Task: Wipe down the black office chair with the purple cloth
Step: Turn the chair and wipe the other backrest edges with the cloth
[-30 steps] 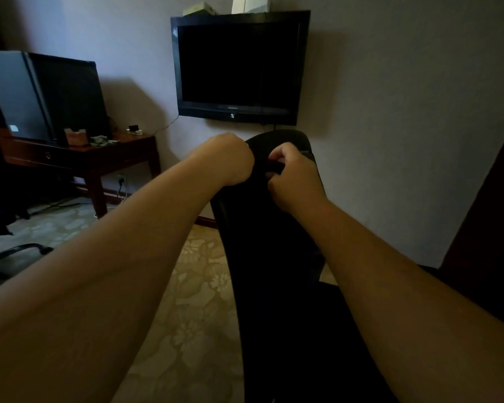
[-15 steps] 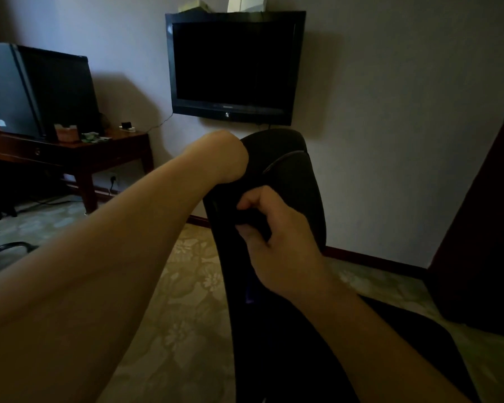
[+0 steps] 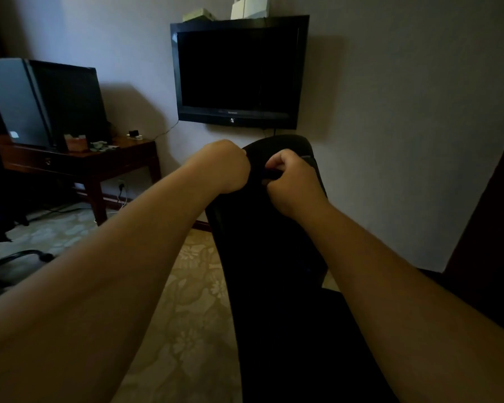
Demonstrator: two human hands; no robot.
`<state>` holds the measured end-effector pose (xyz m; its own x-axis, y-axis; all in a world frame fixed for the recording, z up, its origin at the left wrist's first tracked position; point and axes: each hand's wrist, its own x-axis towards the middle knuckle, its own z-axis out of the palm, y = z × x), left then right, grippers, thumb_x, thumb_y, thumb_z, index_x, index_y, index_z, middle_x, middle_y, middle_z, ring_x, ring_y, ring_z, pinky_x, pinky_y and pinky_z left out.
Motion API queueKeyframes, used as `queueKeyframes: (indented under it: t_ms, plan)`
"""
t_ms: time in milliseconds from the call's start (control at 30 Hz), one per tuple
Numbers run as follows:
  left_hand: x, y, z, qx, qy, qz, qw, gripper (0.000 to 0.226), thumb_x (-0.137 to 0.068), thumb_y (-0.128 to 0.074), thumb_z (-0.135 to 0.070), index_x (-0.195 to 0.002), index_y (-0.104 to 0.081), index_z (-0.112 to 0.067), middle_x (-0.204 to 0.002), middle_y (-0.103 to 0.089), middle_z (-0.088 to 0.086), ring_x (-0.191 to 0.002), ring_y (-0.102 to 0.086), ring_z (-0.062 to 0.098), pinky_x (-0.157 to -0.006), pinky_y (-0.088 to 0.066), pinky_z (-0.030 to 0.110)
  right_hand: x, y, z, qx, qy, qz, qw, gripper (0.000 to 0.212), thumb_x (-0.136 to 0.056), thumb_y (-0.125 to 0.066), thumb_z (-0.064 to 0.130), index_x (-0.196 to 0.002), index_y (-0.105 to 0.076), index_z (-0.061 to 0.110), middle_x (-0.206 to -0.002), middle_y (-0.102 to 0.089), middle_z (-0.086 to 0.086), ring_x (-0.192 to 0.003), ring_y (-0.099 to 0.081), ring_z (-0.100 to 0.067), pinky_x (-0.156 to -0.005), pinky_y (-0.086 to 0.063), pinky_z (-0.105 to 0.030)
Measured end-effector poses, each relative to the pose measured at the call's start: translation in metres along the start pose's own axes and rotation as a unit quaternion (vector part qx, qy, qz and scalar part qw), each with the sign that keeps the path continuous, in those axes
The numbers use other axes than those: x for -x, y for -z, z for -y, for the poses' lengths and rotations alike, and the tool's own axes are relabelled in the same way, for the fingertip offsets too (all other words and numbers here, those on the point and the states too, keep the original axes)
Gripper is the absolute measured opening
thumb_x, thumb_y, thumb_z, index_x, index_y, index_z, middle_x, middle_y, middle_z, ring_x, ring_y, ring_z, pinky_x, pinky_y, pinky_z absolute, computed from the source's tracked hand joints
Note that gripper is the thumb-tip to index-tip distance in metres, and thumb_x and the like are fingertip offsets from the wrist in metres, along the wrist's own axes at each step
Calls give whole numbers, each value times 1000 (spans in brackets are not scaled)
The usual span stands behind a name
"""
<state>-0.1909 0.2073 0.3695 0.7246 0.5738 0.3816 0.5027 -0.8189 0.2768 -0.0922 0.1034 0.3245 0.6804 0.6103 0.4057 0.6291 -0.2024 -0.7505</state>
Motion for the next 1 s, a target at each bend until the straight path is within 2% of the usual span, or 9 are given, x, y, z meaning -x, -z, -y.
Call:
queueKeyframes:
  t_ms: [67,167,300,433,600,700,867,1000]
  plan:
    - [-1,0,0,3,7,7,1000,33,-102,-34,-25,-101,-62,-6,-109,-64,17,-105,-61,36,-75,-42,38,-19,1,-6,33,-12,-21,999,36,-82,-63,4,-98,-51,34,-105,-57,5,-95,-56,-13,-78,-50,-30]
    - [0,1,-1,16,6,5,1000,28,-101,-35,-26,-92,-57,-11,-107,-64,17,-104,-61,36,-77,-44,39,-37,1,-8,68,-37,-38,996,37,-83,-63,3,-99,-49,33,-97,-53,6,-87,-53,-13,-81,-54,-36]
    - [2,3,0,26,13,14,999,33,-101,-36,-25,-102,-63,-5,-109,-65,17,-104,-61,36,-80,-46,41,-33,0,-3,85,-34,-30,995,37,-84,-61,0,-101,-49,30,-96,-53,5,-87,-54,-13,-82,-54,-35]
    - [4,4,1,30,13,20,999,34,-101,-36,-24,-103,-63,-5,-109,-65,17,-104,-61,36,-85,-49,43,13,-6,6,15,16,-14,1000,37,-85,-57,-4,-107,-53,27,-108,-57,3,-95,-55,-10,-78,-47,-22]
    - [10,7,-3,45,16,28,998,38,-102,-34,-24,-110,-63,-1,-113,-64,20,-106,-61,37,-87,-48,43,90,-23,23,-13,113,-27,993,27,-89,-57,2,-103,-55,25,-101,-61,9,-92,-59,-4,-82,-54,-24]
    - [17,11,-6,49,26,30,998,39,-102,-34,-25,-111,-63,0,-114,-64,21,-106,-60,38,-87,-47,43,118,-25,29,-49,109,-39,992,23,-90,-58,5,-101,-55,26,-99,-61,11,-90,-60,-3,-78,-56,-25]
    - [39,18,-14,25,41,23,999,36,-101,-35,-24,-110,-61,-1,-113,-64,20,-106,-60,37,-84,-47,41,145,-16,32,-105,84,-30,990,25,-90,-60,7,-99,-56,30,-97,-61,17,-91,-59,3,-77,-52,-14]
    - [53,30,-25,1,56,54,997,34,-102,-35,-22,-112,-61,-1,-116,-63,19,-108,-60,36,-85,-47,40,153,-1,29,-167,59,-10,984,26,-89,-64,10,-95,-59,35,-96,-63,20,-93,-61,4,-77,-50,-12]
